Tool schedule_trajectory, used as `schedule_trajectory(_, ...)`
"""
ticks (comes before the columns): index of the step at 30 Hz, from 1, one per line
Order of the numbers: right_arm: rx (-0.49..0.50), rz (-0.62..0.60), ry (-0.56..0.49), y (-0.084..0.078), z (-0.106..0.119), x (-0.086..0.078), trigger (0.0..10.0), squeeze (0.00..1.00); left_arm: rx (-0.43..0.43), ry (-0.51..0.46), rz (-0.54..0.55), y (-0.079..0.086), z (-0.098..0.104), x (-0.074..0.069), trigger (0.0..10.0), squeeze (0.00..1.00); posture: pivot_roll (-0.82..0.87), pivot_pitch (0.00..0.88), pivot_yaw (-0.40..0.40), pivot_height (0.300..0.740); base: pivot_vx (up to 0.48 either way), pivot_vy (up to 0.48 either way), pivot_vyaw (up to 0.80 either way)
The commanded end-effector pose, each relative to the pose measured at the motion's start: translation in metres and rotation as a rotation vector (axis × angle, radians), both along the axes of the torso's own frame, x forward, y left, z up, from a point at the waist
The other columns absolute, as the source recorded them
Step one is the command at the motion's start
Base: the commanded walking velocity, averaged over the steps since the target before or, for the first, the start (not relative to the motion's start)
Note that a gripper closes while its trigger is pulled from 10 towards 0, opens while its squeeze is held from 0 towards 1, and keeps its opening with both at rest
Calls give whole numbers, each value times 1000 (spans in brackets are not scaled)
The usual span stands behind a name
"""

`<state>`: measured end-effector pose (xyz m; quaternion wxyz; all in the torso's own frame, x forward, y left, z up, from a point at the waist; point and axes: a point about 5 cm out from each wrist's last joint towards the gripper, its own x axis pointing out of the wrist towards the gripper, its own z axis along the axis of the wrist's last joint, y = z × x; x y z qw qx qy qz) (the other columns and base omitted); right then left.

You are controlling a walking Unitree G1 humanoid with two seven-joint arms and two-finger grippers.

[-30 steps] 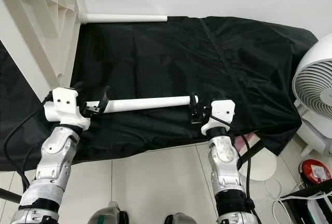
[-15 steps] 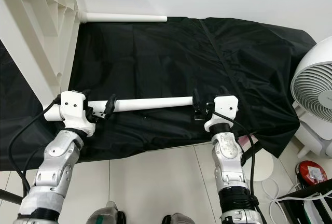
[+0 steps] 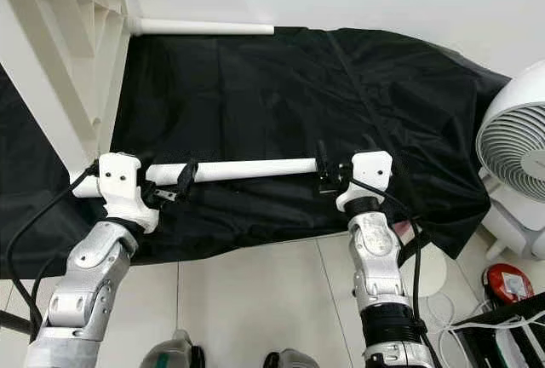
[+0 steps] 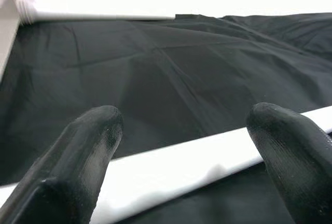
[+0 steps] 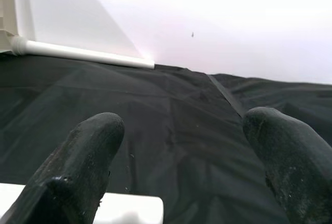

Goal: Building children table

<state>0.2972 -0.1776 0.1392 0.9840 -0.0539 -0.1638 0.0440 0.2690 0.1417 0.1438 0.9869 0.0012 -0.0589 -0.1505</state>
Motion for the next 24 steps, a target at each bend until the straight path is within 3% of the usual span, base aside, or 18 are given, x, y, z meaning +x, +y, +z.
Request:
schedule_trajectory(1,-8,2,6,1,1,1,10000,0,24,-21,9,-1,5,3,10000,0,109,13,-72,740,0,0,0)
schedule_trajectory(6,-1,-7,-1,-1,2,2,10000,0,47,-45,-2,-1,11,13,10000,0,98,4,-63,740,0,0,586)
schedule_trajectory(14,11,-23,0,-4,1,-1,10000,0,109,-73,-35,-4,13,16,10000,0,81,0,-53,740,0,0,752)
schedule_trajectory(24,40,-21,3,-4,-2,-4,10000,0,121,-79,-42,-2,12,18,10000,0,83,0,-49,740,0,-26,0)
